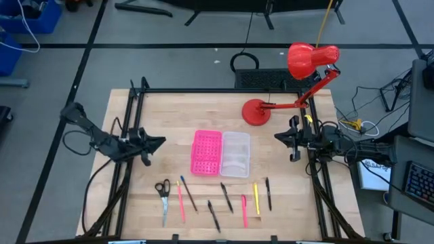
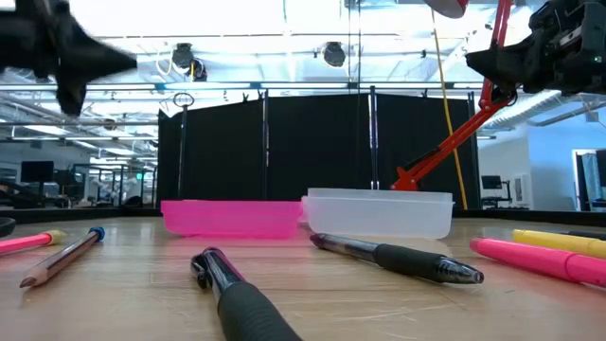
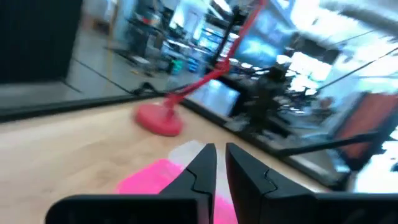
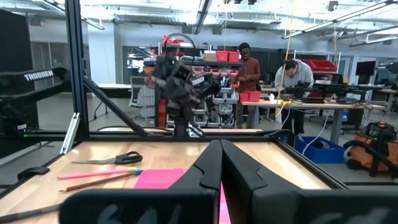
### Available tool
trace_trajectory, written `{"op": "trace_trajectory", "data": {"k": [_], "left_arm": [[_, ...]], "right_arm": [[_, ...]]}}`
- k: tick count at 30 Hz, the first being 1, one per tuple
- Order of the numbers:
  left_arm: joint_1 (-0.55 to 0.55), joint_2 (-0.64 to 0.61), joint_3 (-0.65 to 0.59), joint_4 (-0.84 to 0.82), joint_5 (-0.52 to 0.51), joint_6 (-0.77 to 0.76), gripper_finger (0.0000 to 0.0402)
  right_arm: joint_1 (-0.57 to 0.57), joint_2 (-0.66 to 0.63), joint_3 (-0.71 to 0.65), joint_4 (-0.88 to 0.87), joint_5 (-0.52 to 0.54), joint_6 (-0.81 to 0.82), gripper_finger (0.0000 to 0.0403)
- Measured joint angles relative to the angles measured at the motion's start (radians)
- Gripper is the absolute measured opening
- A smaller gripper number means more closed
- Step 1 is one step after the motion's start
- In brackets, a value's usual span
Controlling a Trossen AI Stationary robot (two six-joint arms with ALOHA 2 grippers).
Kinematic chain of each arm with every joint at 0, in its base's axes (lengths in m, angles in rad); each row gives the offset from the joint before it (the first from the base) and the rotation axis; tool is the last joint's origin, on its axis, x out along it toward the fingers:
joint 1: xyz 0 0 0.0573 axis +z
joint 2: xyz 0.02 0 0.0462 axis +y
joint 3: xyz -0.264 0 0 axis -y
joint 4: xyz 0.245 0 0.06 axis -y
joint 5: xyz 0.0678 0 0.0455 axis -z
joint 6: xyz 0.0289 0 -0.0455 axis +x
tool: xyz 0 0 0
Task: Pick & place school supplies into a supply box
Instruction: Put the black scissors into the pink supply box
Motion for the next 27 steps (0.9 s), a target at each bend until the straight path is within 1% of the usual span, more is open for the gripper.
{"op": "trace_trajectory", "data": {"k": [2,3,5,7,9,10,12,13,15,17,18,19,20,21,22,26,27], "left_arm": [[-0.008,0.087,0.099,-0.123,-0.027,-0.073,0.0025],[-0.010,0.150,0.150,-0.192,-0.055,-0.117,0.0014],[-0.012,0.292,0.273,-0.295,-0.088,-0.208,0.0006],[-0.011,0.445,0.420,-0.386,-0.096,-0.283,0.0007],[-0.012,0.600,0.588,-0.524,-0.081,-0.371,0.0005],[-0.010,0.673,0.681,-0.626,-0.070,-0.450,0.0004],[0.004,0.816,0.874,-0.911,-0.033,-0.715,0.0004],[0.017,0.885,0.977,-1.064,0.007,-0.863,0.0003],[0.039,1.019,1.157,-1.375,0.142,-1.122,0.0003],[0.059,1.148,1.303,-1.663,0.348,-1.337,0.0003],[0.071,1.206,1.358,-1.770,0.466,-1.426,0.0003],[0.082,1.258,1.397,-1.805,0.572,-1.477,0.0003],[0.095,1.284,1.404,-1.787,0.647,-1.456,0.0003],[0.103,1.295,1.401,-1.743,0.694,-1.425,0.0004],[0.102,1.304,1.402,-1.710,0.722,-1.409,0.0004],[0.111,1.348,1.399,-1.793,0.801,-1.443,0.0003],[0.104,1.348,1.391,-1.786,0.813,-1.450,0.0003]], "right_arm": [[0.000,0.000,0.000,-0.001,0.000,-0.002,0.0000],[0.000,0.000,0.000,-0.001,-0.001,-0.002,0.0000],[0.000,0.000,0.000,-0.001,-0.001,-0.002,0.0000],[0.000,0.000,0.000,0.000,-0.001,-0.002,0.0000],[0.000,0.000,0.000,-0.001,-0.001,-0.002,0.0000],[0.000,0.000,0.000,0.000,-0.001,-0.002,0.0000],[0.000,0.000,0.001,0.002,-0.001,-0.002,0.0000],[0.000,0.000,0.001,0.004,-0.001,-0.002,0.0000],[0.000,0.000,0.001,0.015,-0.001,-0.001,0.0000],[0.000,0.000,0.001,0.023,-0.001,0.010,0.0000],[0.000,0.000,0.001,0.030,-0.001,0.014,0.0000],[0.000,-0.001,0.001,0.036,-0.001,0.021,0.0000],[0.000,-0.001,0.001,0.037,-0.001,0.035,0.0000],[0.000,-0.001,0.001,0.034,-0.001,0.049,0.0000],[0.000,0.001,0.001,0.032,-0.002,0.061,0.0000],[0.000,0.002,0.001,0.030,-0.006,0.102,0.0000],[0.001,0.003,0.001,0.029,-0.007,0.117,0.0000]]}}
